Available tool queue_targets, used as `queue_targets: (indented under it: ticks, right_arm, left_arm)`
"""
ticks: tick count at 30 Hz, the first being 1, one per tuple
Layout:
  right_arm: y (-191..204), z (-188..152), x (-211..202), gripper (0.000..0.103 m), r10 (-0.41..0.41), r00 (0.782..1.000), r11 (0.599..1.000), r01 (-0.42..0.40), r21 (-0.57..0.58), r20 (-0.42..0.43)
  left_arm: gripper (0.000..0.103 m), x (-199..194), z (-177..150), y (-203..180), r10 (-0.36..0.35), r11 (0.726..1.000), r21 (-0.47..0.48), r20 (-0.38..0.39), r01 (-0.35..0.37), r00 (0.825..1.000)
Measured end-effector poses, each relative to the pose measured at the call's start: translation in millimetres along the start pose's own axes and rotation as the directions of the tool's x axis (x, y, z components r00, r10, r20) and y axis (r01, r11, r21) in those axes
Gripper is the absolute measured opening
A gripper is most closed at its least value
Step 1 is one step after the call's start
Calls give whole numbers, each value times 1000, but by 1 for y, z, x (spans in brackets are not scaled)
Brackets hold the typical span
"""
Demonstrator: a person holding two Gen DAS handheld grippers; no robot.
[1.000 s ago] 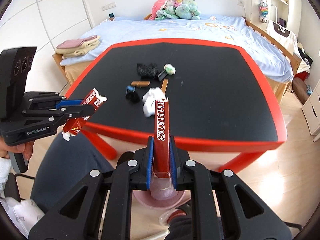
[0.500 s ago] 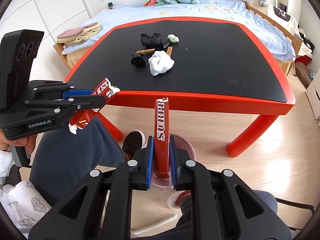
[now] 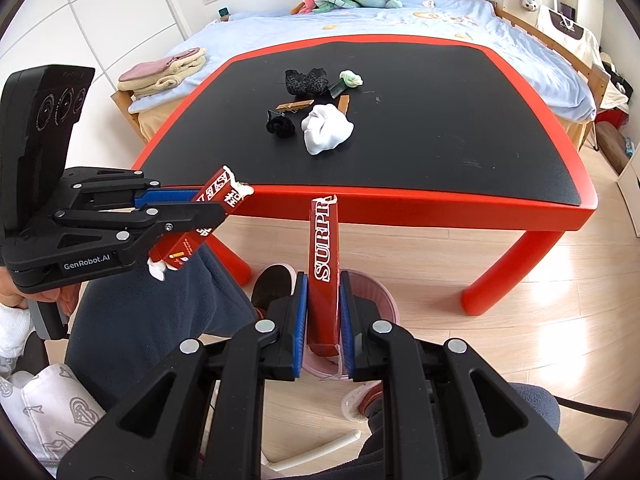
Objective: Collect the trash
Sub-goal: 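Carry both red candy bars off the table over the pink wastebasket, then open both tools to drop the red bars into the wastebasket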
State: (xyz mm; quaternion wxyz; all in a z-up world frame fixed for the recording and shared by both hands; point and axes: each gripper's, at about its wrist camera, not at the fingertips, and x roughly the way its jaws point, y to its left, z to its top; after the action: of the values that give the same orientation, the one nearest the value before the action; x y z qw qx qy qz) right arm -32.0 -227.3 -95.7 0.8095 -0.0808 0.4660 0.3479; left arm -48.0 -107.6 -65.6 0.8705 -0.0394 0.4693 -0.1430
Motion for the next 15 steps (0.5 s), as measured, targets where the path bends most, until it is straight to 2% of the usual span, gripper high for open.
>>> queue_targets:
  ticks: [1,2,3,4,5,9,15]
  right_arm:
    - [0,1,2,32,-8,1000,1000,8,-1,-7]
    - [-1,0,3,61,-18,1000,1000,18,0,-7]
    - [-2,0,2,81,-22,1000,1000,22,6,-1]
    - [-5,0,2,84,-25,1000,1000,25,15,9]
    - [-6,0,1,87,-41,999,999,41,21,10]
    - [-11,0,2,94,-67,998,997,67,37,8]
    - [-14,0,0,97,-68,998,996,67,57,16]
  left_arm:
    - [34,2,0,1,2,1000,0,-3,-2,1000]
    - [55,3,0,3,7,1000,-2,-3,-7,1000]
    - [65,2,0,5,8,1000,-16,7,-7,1000]
    - [81,1,0,6,7,1000,-24,14,-6,1000]
    - [89,0,0,8,14,999,-31,23,-13,1000]
    - [93,-2,-2,13,49,998,-48,25,-48,998]
    - [95,-7,-4,20,76,995,-59,28,-75,997]
